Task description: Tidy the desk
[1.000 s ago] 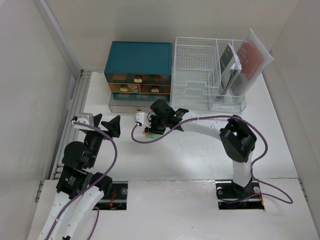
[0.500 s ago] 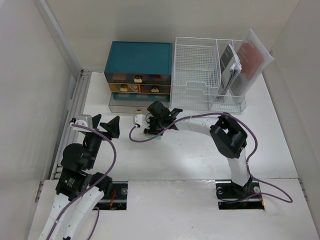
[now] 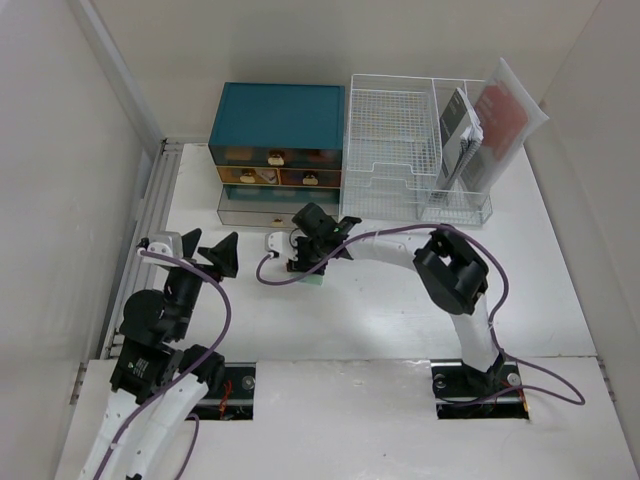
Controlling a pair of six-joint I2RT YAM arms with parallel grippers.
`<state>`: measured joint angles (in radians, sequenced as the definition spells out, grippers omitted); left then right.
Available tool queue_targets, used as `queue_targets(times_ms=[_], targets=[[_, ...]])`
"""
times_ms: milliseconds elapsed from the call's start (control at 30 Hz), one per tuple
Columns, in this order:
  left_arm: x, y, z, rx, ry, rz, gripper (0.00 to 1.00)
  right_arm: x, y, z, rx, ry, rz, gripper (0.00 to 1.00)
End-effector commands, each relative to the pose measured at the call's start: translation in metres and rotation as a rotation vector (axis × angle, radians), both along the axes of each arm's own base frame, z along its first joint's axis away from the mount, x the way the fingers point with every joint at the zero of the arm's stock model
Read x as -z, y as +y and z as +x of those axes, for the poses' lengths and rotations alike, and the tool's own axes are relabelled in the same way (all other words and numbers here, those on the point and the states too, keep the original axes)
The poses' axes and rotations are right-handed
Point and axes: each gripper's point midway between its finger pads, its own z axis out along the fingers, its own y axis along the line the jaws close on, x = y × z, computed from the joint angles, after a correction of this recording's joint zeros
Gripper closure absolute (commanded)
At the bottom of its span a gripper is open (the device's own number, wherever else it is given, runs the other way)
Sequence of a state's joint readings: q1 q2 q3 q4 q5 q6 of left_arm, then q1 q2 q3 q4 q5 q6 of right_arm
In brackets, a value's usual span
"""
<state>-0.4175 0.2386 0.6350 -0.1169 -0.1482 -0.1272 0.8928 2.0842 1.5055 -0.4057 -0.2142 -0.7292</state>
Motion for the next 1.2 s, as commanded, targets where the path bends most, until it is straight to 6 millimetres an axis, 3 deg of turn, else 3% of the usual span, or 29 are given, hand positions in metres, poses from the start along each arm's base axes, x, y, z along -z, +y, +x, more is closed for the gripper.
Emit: queue_targets(times_ms=[0, 100, 167, 200, 300, 433, 600, 667, 700, 800, 900, 933, 967, 1033, 1167], targets=[[-0.015, 0.002, -0.003, -0.002, -0.059, -0.019, 0.25, -0.005, 0.009, -0.005, -0.038, 0.031, 0.023, 0.49], [-0.015, 0.002, -0.003, -0.002, -0.059, -0.019, 0.25, 0.001, 0.009, -0.007, -0.051, 0.052, 0.008, 0.52], [-0.015, 0.002, -0.003, -0.002, -0.059, -0.019, 0.25, 0.007, 0.009, -0.012, -0.062, 0.079, 0.004, 0.62], [-0.015, 0.002, -0.003, -0.002, -0.059, -0.019, 0.25, 0.008, 0.007, -0.014, -0.062, 0.088, -0.006, 0.73], [-0.015, 0.002, -0.003, -0.002, -0.059, -0.019, 0.25, 0.005, 0.009, -0.018, -0.083, 0.103, 0.000, 0.82], [-0.015, 0.002, -0.003, -0.002, -0.059, -0.019, 0.25, -0.023, 0.012, -0.012, -0.078, 0.053, 0.040, 0.85], [-0.015, 0.002, -0.003, -0.002, -0.059, -0.019, 0.25, -0.100, 0.017, 0.027, 0.030, -0.180, 0.140, 0.85], [-0.015, 0.002, -0.003, -0.002, -0.059, -0.019, 0.25, -0.113, 0.008, 0.047, 0.110, -0.281, 0.122, 0.85], [-0.015, 0.003, -0.003, -0.011, -0.058, -0.020, 0.25, -0.133, 0.011, 0.057, 0.139, -0.340, 0.160, 0.85], [-0.015, 0.003, -0.003, -0.011, -0.058, -0.020, 0.25, -0.158, 0.009, 0.079, 0.223, -0.446, 0.183, 0.85], [-0.015, 0.003, -0.003, -0.011, -0.058, -0.020, 0.25, -0.169, 0.001, 0.094, 0.285, -0.498, 0.177, 0.85], [-0.015, 0.003, -0.003, -0.011, -0.058, -0.020, 0.25, -0.181, 0.003, 0.099, 0.300, -0.522, 0.197, 0.85], [-0.015, 0.003, -0.003, -0.011, -0.058, -0.020, 0.25, -0.173, 0.004, 0.103, 0.309, -0.523, 0.179, 0.85], [-0.015, 0.003, -0.003, -0.011, -0.058, -0.020, 0.25, -0.182, -0.002, 0.118, 0.371, -0.570, 0.168, 0.85], [-0.015, 0.003, -0.003, -0.011, -0.058, -0.020, 0.25, -0.172, -0.009, 0.145, 0.443, -0.602, 0.127, 0.85]])
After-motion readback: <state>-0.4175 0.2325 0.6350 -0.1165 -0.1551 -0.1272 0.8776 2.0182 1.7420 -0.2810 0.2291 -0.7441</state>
